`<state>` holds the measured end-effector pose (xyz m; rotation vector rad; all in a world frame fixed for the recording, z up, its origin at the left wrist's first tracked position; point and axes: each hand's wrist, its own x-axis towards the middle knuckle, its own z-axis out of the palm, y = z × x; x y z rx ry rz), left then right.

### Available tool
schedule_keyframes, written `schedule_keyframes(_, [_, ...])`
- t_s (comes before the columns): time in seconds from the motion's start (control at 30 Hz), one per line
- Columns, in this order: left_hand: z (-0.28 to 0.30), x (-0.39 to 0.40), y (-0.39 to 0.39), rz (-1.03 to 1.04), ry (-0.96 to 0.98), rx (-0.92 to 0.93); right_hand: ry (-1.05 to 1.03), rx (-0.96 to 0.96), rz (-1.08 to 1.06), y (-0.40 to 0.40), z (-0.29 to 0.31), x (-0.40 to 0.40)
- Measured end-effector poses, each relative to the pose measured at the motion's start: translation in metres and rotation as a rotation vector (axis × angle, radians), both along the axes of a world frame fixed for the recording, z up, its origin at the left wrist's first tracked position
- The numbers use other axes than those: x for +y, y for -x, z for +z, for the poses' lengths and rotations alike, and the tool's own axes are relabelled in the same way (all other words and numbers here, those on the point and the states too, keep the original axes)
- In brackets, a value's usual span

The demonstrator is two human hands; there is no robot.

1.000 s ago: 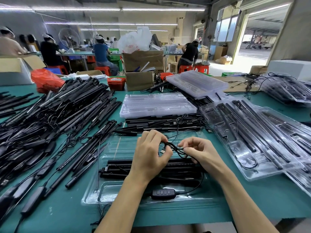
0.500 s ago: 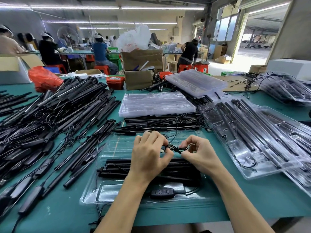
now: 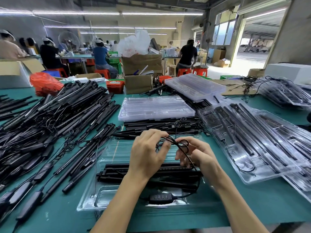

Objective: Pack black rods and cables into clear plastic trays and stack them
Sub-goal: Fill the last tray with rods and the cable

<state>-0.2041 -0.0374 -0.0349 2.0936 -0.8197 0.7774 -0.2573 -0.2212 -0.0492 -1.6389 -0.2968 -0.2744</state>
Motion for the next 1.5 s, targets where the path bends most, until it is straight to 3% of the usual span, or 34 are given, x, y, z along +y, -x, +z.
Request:
schedule_keyframes(0.13, [0.007,-0.004,0.002,0.016,0.019,0.06,0.261,-0.162,-0.146,-0.004,0.0,0.005])
schedule_keyframes(0.23, [0.009,-0.007,-0.001,0.035,0.061,0.121,0.247,-0.27,-0.203,-0.005,0.002,0.016])
schedule_keyframes(0.3, [0.011,-0.005,-0.006,-0.07,0.075,0.22,0.159,-0.284,-0.247,-0.004,0.006,0.018])
schedule_keyframes(0.4, [0.008,0.007,-0.01,-0.205,0.052,0.297,-0.017,-0.217,-0.274,-0.001,0.008,0.017])
schedule_keyframes(0.5, [-0.002,0.03,-0.014,-0.156,-0.031,0.379,-0.12,-0.131,-0.25,-0.001,0.008,0.012])
schedule_keyframes(0.67, [-0.014,0.06,-0.004,-0.099,-0.332,0.524,-0.056,0.067,0.057,0.004,0.007,-0.014])
schedule_keyframes(0.8, [-0.023,0.062,0.001,0.011,-0.554,0.552,-0.304,0.248,0.206,0.005,0.01,-0.026])
schedule_keyframes(0.9, [-0.029,0.061,0.001,0.06,-0.596,0.549,-0.481,0.441,0.136,0.008,0.017,-0.036])
schedule_keyframes(0.97, [-0.033,0.061,-0.001,0.085,-0.63,0.522,-0.461,0.49,0.069,0.01,0.022,-0.042])
schedule_keyframes(1.03, [-0.035,0.06,-0.003,0.099,-0.639,0.513,-0.311,0.491,-0.033,0.012,0.026,-0.046])
schedule_keyframes(1.17, [-0.036,0.06,-0.007,0.11,-0.646,0.505,0.219,0.461,-0.311,0.013,0.031,-0.044])
schedule_keyframes(1.3, [-0.035,0.061,-0.007,0.123,-0.642,0.511,0.432,0.23,-0.555,0.011,0.033,-0.039])
schedule_keyframes(1.43, [-0.035,0.06,-0.003,0.148,-0.672,0.493,0.365,0.137,-0.724,0.015,0.027,-0.039])
schedule_keyframes(1.5, [-0.035,0.06,-0.002,0.155,-0.684,0.484,0.108,0.112,-0.697,0.019,0.025,-0.037])
